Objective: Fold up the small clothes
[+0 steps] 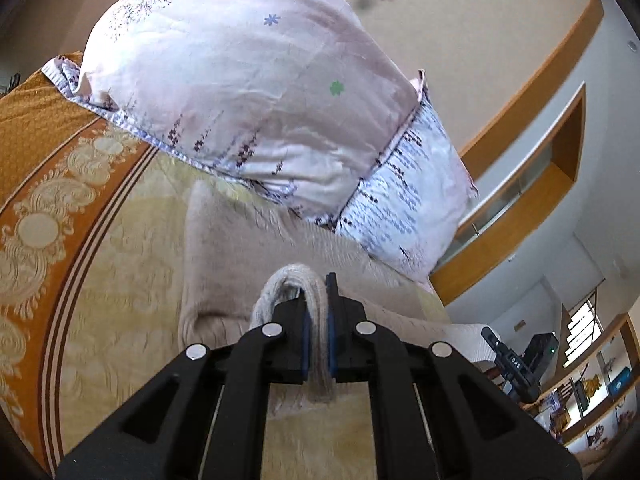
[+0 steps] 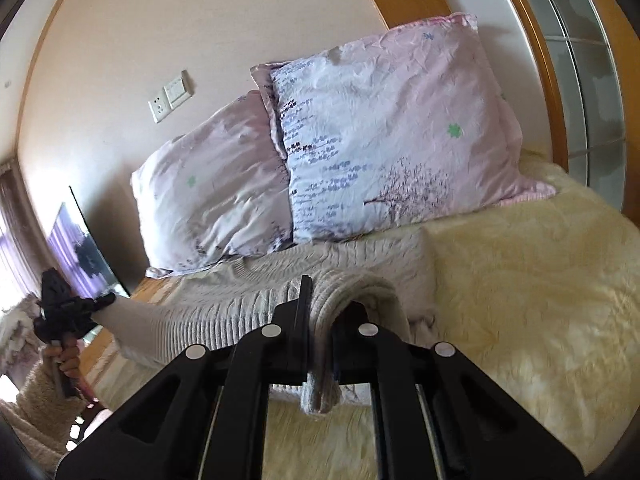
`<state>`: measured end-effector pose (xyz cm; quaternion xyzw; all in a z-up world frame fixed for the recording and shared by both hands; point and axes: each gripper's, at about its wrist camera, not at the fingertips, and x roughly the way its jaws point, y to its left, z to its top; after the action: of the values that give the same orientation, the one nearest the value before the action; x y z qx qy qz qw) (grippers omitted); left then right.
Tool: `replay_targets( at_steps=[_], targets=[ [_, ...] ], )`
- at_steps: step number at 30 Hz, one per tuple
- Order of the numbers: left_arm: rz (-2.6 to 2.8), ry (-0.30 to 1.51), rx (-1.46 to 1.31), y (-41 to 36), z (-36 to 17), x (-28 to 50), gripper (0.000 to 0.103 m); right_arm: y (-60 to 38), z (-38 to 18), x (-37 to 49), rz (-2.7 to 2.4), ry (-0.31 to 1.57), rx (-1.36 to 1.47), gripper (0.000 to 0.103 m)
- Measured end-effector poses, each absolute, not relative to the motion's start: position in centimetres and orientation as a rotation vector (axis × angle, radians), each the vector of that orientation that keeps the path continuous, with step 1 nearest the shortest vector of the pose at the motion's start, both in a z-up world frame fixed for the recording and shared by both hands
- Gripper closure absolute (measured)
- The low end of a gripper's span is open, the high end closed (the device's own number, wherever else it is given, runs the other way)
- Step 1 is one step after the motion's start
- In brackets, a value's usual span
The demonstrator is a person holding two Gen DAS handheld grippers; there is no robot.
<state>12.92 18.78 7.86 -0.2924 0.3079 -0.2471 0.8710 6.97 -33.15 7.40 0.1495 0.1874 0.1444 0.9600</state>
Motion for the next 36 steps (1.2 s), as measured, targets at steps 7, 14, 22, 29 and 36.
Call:
replay_targets(
  at_steps=[7, 14, 22, 29, 36],
  targets=[
    [-0.494, 0.613, -0.572, 18.3, 10.8, 16.5, 0.097, -32.9, 9.4, 10.2, 0.261, 0.332, 0.298, 0.095],
    [-0.454, 0.635, -0.514, 16.8, 10.7, 21.6, 0.097, -32.7, 8.2, 15.1, 0.211, 0.400, 0.333, 0.095],
    [-0.381, 0.808, -0.681, 17.9, 3.9, 26.7, 0.097, -33.3, 3.4, 21.7, 0.150, 0.624, 0.455, 0.095],
    [-0.363, 0.860, -0.858, 18.3, 1.2, 30.0, 0.079, -34.1, 2.0, 26.4, 0.130, 0.737, 0.643, 0.071],
    [-0.331, 0.751, -0.847, 19.8, 4.5, 28.4, 0.050, -34.4, 5.5, 23.7, 0.151, 0.570, 0.581, 0.042]
  ],
)
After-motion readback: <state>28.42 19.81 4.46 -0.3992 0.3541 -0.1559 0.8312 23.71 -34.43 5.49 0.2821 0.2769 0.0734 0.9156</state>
